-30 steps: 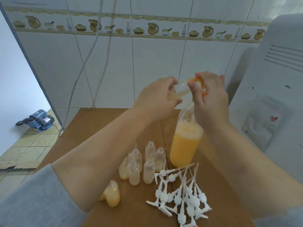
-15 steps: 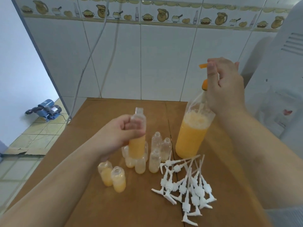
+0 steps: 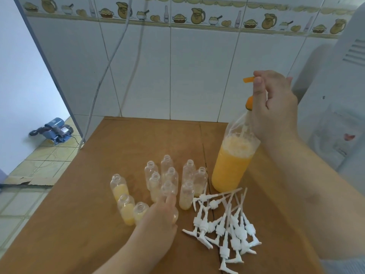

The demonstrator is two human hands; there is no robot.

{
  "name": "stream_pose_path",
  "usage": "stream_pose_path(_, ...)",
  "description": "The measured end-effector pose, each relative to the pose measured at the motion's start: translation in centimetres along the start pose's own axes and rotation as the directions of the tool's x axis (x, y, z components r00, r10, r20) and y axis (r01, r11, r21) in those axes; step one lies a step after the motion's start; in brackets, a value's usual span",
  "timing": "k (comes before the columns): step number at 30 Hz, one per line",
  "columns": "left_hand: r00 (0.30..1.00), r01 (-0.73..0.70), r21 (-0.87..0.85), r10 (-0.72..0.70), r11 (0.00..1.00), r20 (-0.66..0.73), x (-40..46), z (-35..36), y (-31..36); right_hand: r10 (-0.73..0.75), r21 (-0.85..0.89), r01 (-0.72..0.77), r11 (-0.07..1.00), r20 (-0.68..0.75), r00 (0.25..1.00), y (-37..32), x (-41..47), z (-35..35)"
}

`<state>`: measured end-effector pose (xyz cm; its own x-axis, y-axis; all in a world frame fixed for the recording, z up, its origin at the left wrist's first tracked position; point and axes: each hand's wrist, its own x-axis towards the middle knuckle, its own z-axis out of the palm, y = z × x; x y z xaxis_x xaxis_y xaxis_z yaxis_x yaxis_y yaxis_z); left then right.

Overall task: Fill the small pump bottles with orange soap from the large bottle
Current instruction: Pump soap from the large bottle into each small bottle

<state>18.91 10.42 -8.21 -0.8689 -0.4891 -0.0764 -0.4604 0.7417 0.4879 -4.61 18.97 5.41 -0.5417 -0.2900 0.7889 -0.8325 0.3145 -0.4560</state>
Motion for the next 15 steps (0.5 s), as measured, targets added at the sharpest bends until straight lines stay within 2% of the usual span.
stream_pose_path(7,0.997,-0.062,0.169,0.069,0.984,-0.035,-0.1,-0.3,0.2,-0.007,0.018,0.007,1.0,-0.004,1.0,0.1,0.1,0.2)
stream_pose_path(9,0.962,-0.142,0.13,0.168,0.981,-0.215,-0.2,-1.7,0.6,-0.011,0.011,0.011,1.0,-0.004,1.0,0.2,0.1,0.2)
stream_pose_path(11,0.856,-0.165,0.028,0.157,0.986,-0.493,0.7,-4.4,-0.1,-0.02,0.0,0.02,1.0,-0.002,1.0,0.2,0.0,0.3)
stream_pose_path(12,0.829,-0.101,-0.026,0.07,0.995,-0.556,1.8,-6.1,-1.1,-0.023,-0.002,0.023,1.0,-0.003,1.0,0.3,0.0,0.3)
stream_pose_path(13,0.834,-0.013,-0.031,-0.007,0.999,-0.551,3.4,-7.7,-2.5,-0.025,-0.003,0.025,1.0,-0.004,1.0,0.2,0.1,0.3)
stream_pose_path(15,0.917,0.147,0.105,-0.096,0.984,-0.387,6.7,-9.9,-5.2,-0.029,-0.006,0.029,1.0,-0.01,1.0,0.2,0.1,0.4)
